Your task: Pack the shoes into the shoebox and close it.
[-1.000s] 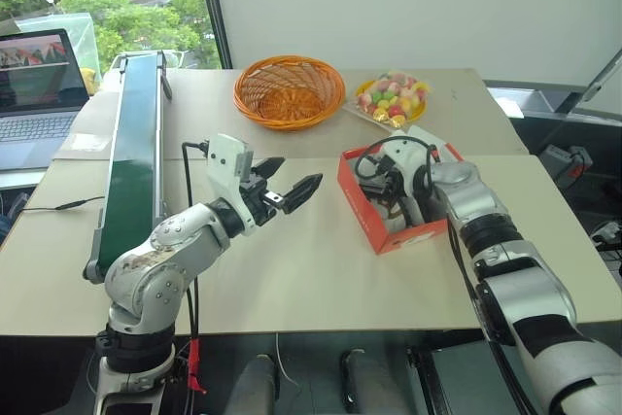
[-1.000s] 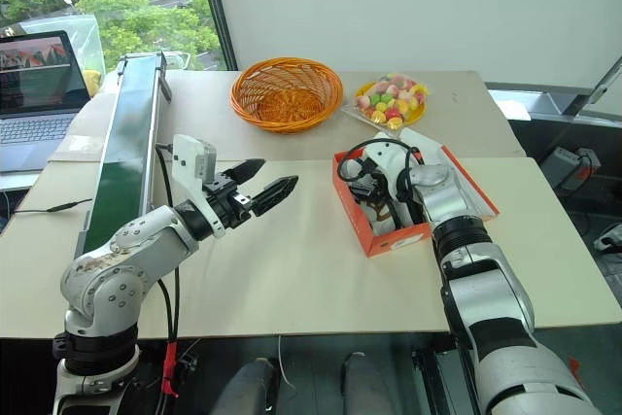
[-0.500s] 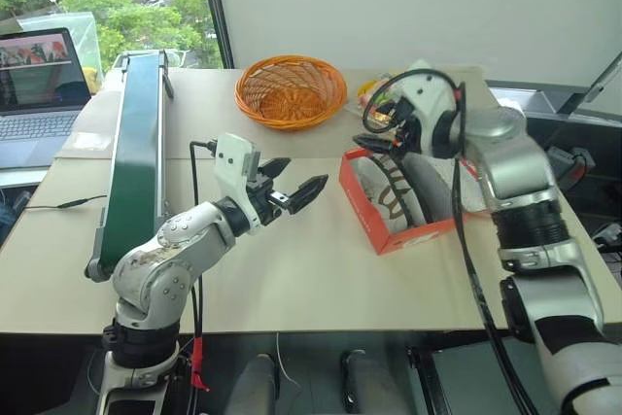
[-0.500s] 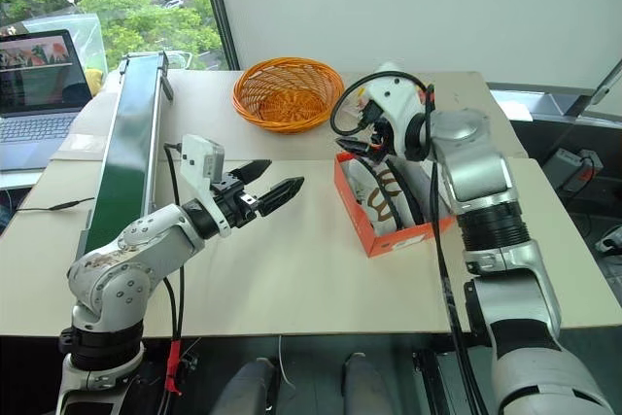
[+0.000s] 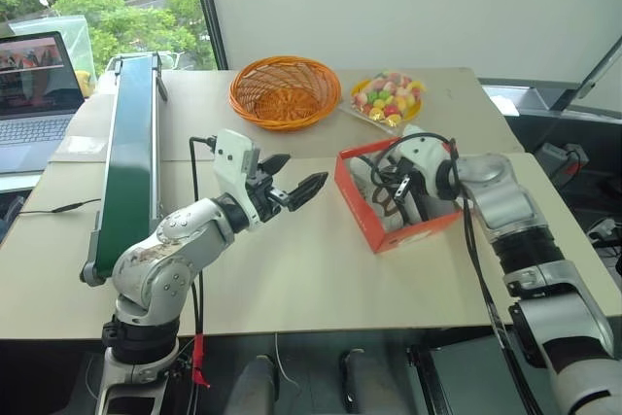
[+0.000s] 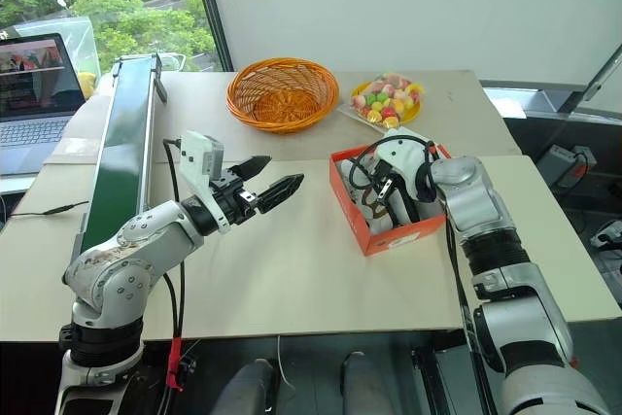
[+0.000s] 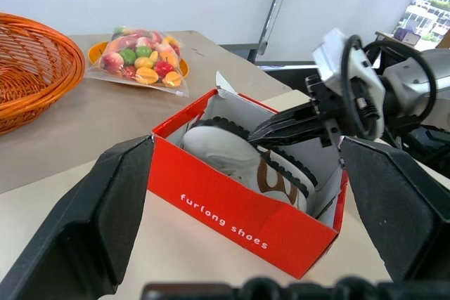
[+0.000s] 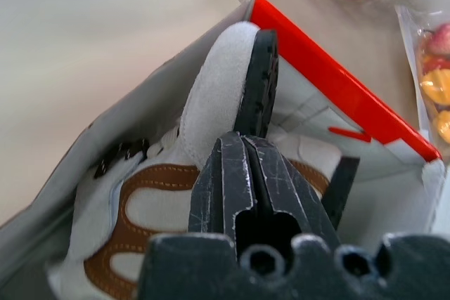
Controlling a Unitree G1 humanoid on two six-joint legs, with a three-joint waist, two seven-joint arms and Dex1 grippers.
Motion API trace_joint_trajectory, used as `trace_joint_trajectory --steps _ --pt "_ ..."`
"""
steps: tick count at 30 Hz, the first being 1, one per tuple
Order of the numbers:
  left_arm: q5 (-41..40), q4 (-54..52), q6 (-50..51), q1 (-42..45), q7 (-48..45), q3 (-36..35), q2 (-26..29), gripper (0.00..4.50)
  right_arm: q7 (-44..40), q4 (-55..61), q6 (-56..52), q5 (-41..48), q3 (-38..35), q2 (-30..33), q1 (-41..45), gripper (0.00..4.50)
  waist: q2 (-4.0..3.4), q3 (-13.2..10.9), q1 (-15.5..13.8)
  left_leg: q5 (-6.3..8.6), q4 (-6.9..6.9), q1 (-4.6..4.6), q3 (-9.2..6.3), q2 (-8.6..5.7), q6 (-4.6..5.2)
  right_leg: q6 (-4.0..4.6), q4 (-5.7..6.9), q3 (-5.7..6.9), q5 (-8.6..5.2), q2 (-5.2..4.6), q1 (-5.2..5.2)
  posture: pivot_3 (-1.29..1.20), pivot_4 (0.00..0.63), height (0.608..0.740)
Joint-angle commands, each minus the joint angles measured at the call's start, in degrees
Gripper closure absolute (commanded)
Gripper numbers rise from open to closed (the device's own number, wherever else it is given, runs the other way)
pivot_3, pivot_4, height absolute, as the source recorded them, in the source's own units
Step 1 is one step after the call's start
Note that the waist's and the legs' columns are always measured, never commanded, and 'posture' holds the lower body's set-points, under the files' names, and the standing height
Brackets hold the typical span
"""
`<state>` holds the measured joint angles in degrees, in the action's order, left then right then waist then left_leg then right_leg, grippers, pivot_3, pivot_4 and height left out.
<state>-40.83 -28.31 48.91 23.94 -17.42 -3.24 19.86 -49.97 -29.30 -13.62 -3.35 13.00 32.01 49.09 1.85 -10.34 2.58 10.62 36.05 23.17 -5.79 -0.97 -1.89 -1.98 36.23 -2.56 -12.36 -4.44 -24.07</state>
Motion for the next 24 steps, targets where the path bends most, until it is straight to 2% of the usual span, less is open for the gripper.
trace_joint_trajectory --steps 1,8,13,16,21,24 --pt "-0.2 -2.0 -0.6 0.4 0.3 -0.6 0.1 0.0 0.7 -3.8 4.3 -1.3 0.3 -1.4 2.4 4.43 0.0 0.0 0.0 0.0 0.0 0.0 0.0 0.0 0.0 0.0 -0.01 0.0 0.0 0.0 0.01 0.0 0.15 0.74" --pt "-0.5 -3.1 -0.3 0.1 1.2 -0.8 0.1 0.0 3.8 -13.3 12.0 -6.7 2.9 -3.6 4.4 4.43 0.0 0.0 0.0 0.0 -0.01 -0.02 -0.01 0.0 0.0 0.0 0.0 0.0 0.0 0.0 0.02 0.0 0.15 0.74" --pt "-0.6 -3.4 -0.2 -0.2 1.5 -0.7 0.1 0.0 3.4 -11.1 12.9 -8.2 2.6 -1.8 4.5 4.43 0.0 0.0 -0.3 -0.01 0.01 -0.02 -0.01 -0.01 -0.02 -0.01 -0.01 0.01 0.01 -0.01 0.05 0.0 0.15 0.74" --pt "-0.6 -2.9 -0.4 -0.1 0.8 -0.4 0.2 0.0 -0.4 -1.9 6.0 -3.9 -1.1 0.8 3.5 4.43 -0.01 0.0 -0.4 -0.01 0.01 0.02 -0.02 -0.02 -0.02 -0.01 -0.01 0.01 0.01 -0.01 0.02 0.0 0.15 0.74" --pt "0.1 -0.2 -1.2 1.3 -2.3 0.4 1.4 0.0 -9.0 22.9 -17.3 7.8 -8.4 6.8 -2.1 4.43 -0.01 0.0 -0.3 0.0 -0.01 0.07 -0.03 -0.01 0.0 -0.02 -0.03 0.02 0.01 -0.01 -0.02 0.0 0.15 0.74" --pt "0.1 1.2 -1.4 2.7 -5.6 1.5 2.8 0.0 -14.0 37.4 -29.7 14.6 -13.6 15.2 -10.1 4.43 -0.01 0.0 -0.9 0.01 0.0 0.07 -0.04 -0.01 0.01 -0.03 -0.03 0.03 0.0 -0.01 0.0 0.0 0.15 0.74"
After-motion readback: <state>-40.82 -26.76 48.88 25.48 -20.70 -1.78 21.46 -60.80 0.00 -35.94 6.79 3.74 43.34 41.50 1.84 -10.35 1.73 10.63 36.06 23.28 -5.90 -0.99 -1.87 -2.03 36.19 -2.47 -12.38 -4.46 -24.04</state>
